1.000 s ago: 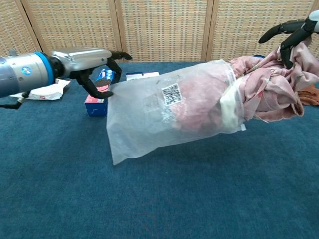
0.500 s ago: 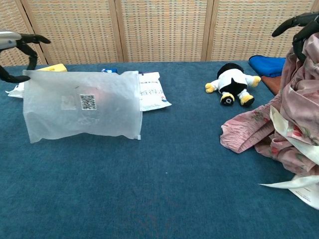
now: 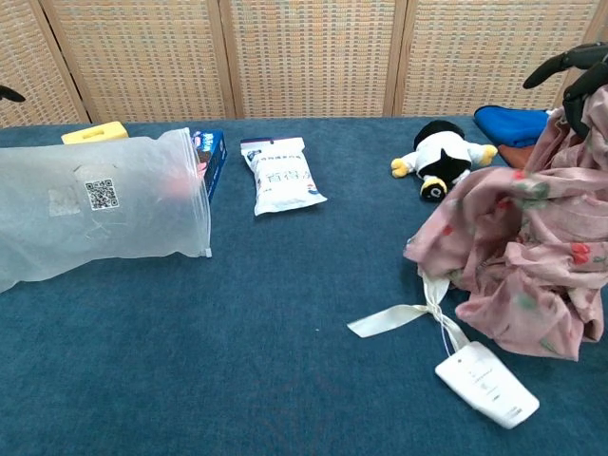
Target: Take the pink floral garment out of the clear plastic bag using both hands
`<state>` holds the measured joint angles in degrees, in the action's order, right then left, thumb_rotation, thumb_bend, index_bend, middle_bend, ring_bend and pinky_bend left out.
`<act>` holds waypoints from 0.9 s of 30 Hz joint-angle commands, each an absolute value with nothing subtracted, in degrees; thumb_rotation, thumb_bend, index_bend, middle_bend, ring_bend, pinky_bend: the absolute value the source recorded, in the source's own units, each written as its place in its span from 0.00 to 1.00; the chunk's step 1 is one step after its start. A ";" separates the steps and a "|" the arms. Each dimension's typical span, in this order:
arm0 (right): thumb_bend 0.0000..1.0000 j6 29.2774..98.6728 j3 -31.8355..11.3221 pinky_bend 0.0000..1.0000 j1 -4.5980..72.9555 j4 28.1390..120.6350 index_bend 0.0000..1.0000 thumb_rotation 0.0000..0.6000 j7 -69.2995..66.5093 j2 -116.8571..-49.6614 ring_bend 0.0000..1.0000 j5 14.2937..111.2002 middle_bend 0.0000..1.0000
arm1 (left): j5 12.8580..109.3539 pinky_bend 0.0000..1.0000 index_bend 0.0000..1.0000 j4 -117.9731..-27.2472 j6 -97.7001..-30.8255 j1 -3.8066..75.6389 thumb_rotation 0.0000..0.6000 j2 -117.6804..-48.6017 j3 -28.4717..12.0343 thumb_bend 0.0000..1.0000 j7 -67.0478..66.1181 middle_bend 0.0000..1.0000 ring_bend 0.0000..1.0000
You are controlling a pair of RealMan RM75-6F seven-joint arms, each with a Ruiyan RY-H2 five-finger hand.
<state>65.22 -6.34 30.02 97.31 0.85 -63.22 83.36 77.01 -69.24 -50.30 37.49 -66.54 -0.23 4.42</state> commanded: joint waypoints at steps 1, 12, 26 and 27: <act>0.58 65.20 -6.27 0.00 29.86 97.34 0.53 1.00 1.50 -63.42 0.00 83.09 0.07 | 74.80 0.00 0.07 -70.26 -47.33 37.28 1.00 -65.23 0.11 0.38 2.95 0.00 0.00; 0.00 75.24 -6.62 0.00 24.96 99.26 0.00 1.00 2.60 -63.68 0.00 85.44 0.00 | 72.59 0.00 0.00 -76.43 -65.59 26.96 1.00 -63.62 -3.69 0.13 9.08 0.00 0.00; 0.00 91.27 -2.20 0.00 11.98 97.48 0.00 1.00 7.68 -62.60 0.00 87.85 0.00 | 80.70 0.00 0.00 -88.39 -91.56 12.27 1.00 -65.27 -0.52 0.13 2.18 0.00 0.00; 0.00 92.53 -1.78 0.00 10.90 97.59 0.00 1.00 8.28 -62.71 0.00 88.20 0.00 | 81.43 0.00 0.00 -90.02 -93.07 11.05 1.00 -65.05 0.14 0.13 0.86 0.00 0.00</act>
